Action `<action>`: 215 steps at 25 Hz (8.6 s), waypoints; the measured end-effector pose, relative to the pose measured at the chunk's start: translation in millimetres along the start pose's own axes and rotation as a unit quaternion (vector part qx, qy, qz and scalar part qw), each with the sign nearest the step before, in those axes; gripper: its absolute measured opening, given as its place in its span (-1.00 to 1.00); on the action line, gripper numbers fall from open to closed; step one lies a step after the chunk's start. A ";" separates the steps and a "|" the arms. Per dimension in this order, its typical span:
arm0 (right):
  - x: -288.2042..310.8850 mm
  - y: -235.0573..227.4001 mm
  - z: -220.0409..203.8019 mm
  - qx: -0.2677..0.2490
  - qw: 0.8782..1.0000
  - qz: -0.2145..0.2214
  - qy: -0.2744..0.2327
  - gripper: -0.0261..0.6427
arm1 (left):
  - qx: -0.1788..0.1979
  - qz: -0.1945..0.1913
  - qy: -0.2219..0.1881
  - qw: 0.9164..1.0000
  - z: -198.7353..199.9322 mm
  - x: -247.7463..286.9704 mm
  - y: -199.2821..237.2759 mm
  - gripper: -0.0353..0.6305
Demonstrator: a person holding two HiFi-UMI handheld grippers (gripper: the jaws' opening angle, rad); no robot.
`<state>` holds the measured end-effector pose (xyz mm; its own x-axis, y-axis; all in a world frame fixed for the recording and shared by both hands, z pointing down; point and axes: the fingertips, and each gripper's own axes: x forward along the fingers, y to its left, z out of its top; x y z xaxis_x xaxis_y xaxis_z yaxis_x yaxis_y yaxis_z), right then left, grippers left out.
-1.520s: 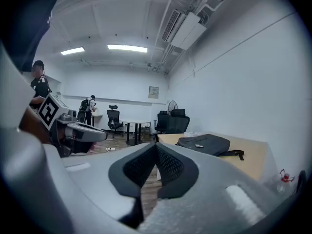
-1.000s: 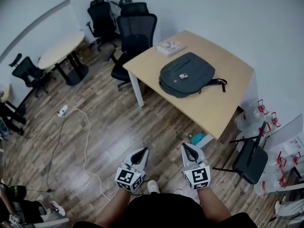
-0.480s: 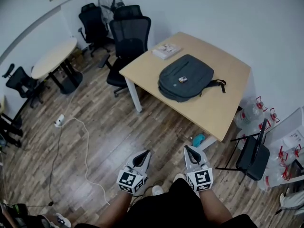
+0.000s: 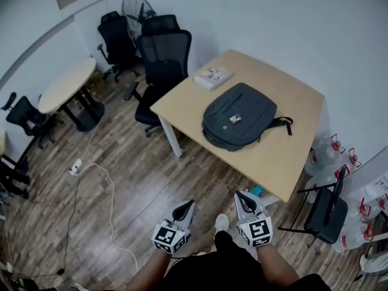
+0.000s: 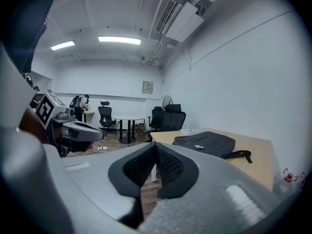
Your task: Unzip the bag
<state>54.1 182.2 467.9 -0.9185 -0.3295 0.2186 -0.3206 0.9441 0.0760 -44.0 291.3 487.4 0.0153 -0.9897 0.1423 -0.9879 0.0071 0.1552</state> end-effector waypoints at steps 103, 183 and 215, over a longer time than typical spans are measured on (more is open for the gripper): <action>202.1 -302.9 -171.9 -0.001 0.928 -0.239 0.285 -0.89 | 0.238 -0.310 0.251 0.886 -35.2 436.8 151.0 -0.84; 120.9 -273.6 -175.0 0.099 0.926 -0.234 0.278 -0.89 | 0.593 -0.509 0.278 0.558 -98.0 368.4 103.5 -0.13; 133.6 -197.4 -158.1 0.092 0.899 -0.259 0.341 -0.90 | 0.416 -0.445 0.308 0.731 -112.9 396.4 -12.0 -0.38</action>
<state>31.4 -48.1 635.9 -0.2992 -0.5891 0.7506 -0.7551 0.6271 0.1912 -8.6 -84.9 652.3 0.5232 -0.2953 0.7994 -0.2919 -0.9434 -0.1574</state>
